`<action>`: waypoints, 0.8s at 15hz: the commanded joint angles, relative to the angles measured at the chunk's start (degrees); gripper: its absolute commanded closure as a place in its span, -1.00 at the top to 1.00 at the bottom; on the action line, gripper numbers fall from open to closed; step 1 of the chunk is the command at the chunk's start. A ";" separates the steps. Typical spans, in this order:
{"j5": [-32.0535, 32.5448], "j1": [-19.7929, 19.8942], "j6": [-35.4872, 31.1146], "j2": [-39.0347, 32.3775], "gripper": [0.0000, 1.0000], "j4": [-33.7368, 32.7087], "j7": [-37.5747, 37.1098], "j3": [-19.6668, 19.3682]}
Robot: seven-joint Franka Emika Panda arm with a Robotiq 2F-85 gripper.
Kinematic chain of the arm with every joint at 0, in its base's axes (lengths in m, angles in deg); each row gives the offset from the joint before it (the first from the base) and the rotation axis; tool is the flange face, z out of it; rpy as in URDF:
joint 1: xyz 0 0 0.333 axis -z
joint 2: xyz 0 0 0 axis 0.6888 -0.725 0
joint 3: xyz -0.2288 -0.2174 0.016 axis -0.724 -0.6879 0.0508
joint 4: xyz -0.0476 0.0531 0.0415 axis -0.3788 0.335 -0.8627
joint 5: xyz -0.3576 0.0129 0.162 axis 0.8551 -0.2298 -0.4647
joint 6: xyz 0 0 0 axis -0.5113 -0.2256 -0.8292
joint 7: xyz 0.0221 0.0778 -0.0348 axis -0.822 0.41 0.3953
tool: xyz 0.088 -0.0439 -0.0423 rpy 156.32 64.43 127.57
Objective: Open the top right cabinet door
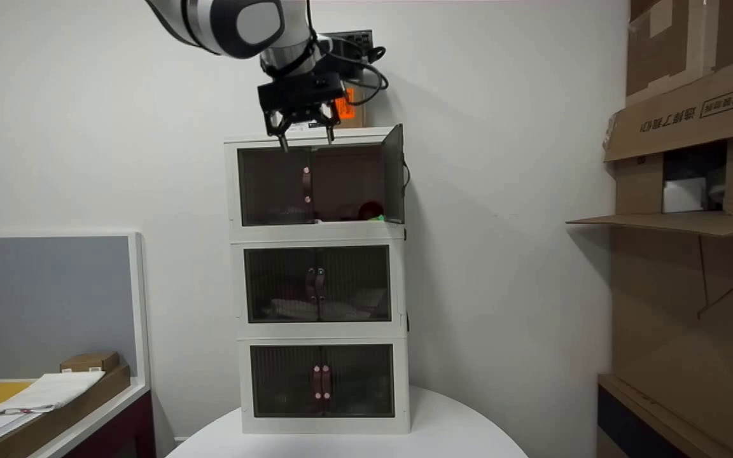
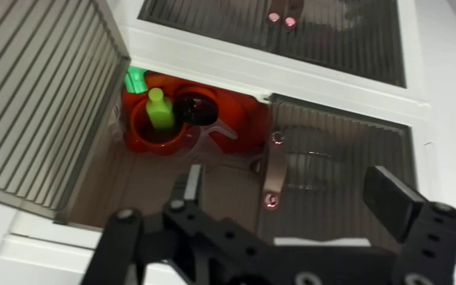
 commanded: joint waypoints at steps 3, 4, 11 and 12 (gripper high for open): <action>-10.08 -9.70 5.73 15.52 1.00 17.17 9.77 -8.03; -8.83 -9.37 7.58 16.87 1.00 18.38 7.68 -8.09; -5.89 -9.95 6.32 16.14 1.00 18.57 4.64 -8.81; -5.90 -9.97 6.31 16.03 1.00 18.55 4.64 -8.80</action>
